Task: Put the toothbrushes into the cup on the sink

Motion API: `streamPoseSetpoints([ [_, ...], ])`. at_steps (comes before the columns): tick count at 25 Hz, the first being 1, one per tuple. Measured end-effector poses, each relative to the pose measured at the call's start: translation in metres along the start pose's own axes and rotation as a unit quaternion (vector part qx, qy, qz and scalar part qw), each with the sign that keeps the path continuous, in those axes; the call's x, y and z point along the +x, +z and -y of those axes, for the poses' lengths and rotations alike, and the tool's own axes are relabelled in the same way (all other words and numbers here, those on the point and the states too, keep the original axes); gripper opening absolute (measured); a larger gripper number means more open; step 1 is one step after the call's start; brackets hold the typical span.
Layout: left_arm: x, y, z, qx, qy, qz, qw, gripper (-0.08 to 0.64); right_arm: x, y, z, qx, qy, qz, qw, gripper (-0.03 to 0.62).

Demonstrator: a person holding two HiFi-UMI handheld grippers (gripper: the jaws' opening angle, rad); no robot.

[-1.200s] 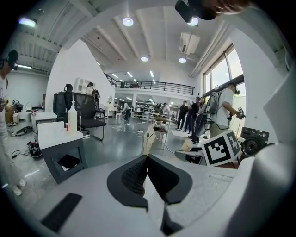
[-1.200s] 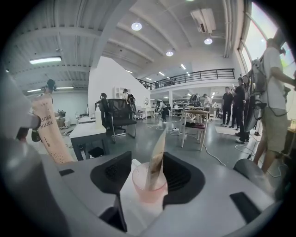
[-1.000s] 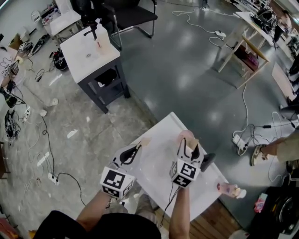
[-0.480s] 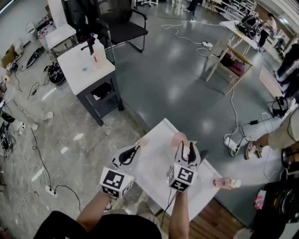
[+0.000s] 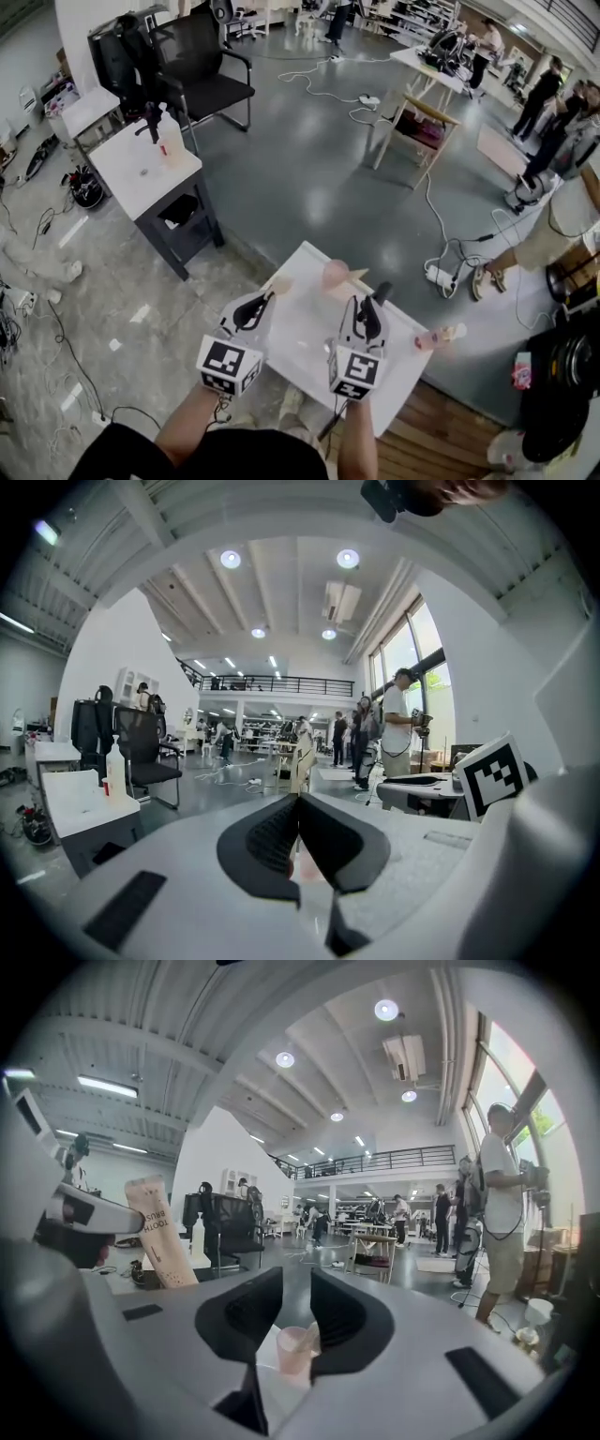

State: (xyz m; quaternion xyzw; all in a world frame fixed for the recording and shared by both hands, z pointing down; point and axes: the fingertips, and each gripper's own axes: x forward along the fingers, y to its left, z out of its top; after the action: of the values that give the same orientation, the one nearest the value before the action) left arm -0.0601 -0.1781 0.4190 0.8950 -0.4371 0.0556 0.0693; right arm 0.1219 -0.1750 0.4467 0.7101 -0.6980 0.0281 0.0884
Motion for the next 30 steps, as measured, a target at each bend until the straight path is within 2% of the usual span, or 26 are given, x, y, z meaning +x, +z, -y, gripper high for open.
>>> streamPoseSetpoints([
  [4,-0.011,0.001,0.017,0.006,-0.024,0.0,0.9997,0.003,-0.036,0.009,0.007,0.008,-0.025,0.013,1.0,0.074],
  [16,-0.053,-0.014,0.058,0.017,-0.072,0.0,0.9972,0.003,-0.128,-0.023,0.008,0.013,-0.074,0.01,0.997,0.021],
  [19,-0.06,-0.014,0.064,0.018,-0.078,0.0,0.9968,0.003,-0.14,-0.027,0.004,0.013,-0.078,0.008,0.997,0.001],
  [30,-0.068,-0.013,0.065,0.019,-0.078,0.0,0.9968,0.003,-0.149,-0.024,0.001,0.01,-0.074,0.009,0.997,-0.002],
])
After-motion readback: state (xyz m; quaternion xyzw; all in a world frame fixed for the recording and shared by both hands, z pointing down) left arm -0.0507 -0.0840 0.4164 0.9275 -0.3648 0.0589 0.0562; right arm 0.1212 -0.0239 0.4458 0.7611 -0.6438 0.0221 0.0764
